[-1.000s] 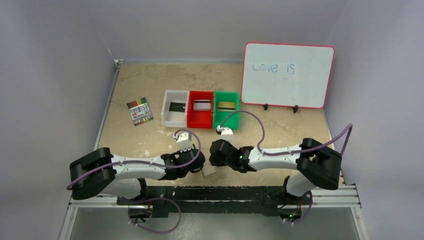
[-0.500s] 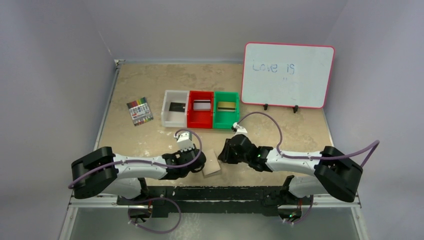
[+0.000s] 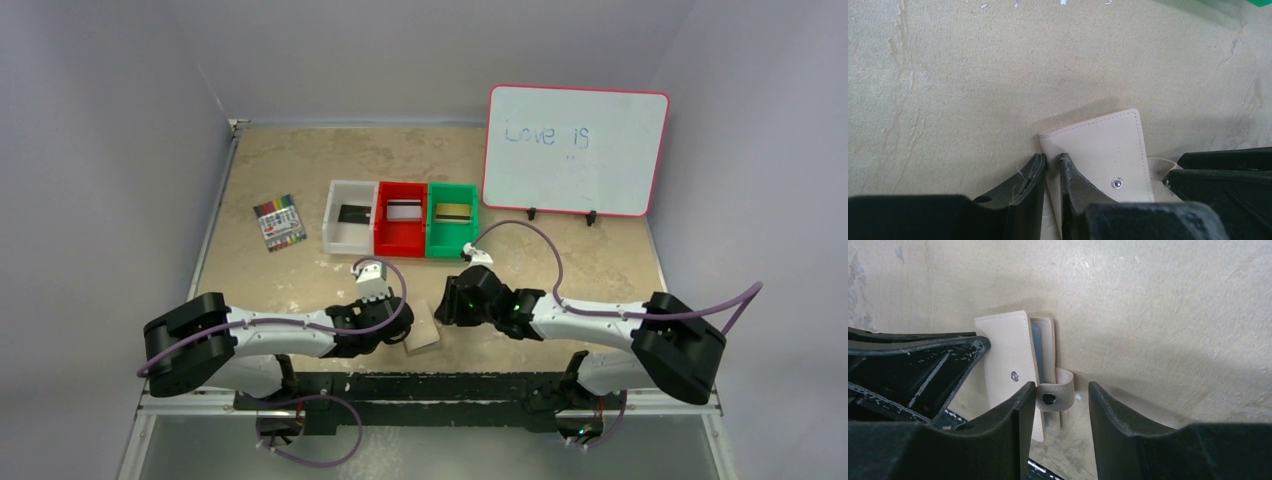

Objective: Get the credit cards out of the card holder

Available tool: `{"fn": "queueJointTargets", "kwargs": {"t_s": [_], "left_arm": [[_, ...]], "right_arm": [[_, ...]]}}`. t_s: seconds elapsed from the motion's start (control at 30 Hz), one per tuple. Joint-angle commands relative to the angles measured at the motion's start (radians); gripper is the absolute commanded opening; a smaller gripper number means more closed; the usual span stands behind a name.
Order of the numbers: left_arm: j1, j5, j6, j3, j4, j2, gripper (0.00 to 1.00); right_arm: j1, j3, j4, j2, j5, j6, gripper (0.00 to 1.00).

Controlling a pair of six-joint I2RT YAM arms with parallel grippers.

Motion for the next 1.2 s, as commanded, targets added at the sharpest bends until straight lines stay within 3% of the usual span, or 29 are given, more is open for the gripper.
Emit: {"fn": "queueJointTargets", "kwargs": {"t_s": [0.0,0.17,0.33,0.6,0.87,0.97,1.17], "left_arm": [[0.001,0.015,0.040,-0.003,-0.124,0.012,0.16],[0.001,0.012,0.039,0.004,-0.136,0.013,0.16],[0.001,0.007,0.039,0.014,-0.144,0.012,0.16],[0.001,-0.002,0.043,0.027,-0.146,0.016,0.16],[0.001,0.000,0.043,0.032,-0.147,0.024,0.16],[0.001,-0.002,0.042,0.030,-0.154,0.023,0.16],[0.001,-0.005,0.045,0.035,-0.155,0.025,0.16]], "right_arm": [[-0.001,0.076,-0.029,0.025,0.036,-0.060,0.46],[0.003,0.098,-0.046,-0.006,0.020,-0.103,0.48],[0.006,0.086,-0.014,-0.059,-0.038,-0.145,0.63],[0.044,0.142,-0.034,0.039,-0.026,-0.156,0.65],[0.089,0.231,-0.198,0.143,0.140,-0.122,0.57],[0.089,0.219,-0.267,0.100,0.200,-0.070,0.46],[0.086,0.171,-0.265,0.030,0.196,-0.060,0.40]]}}
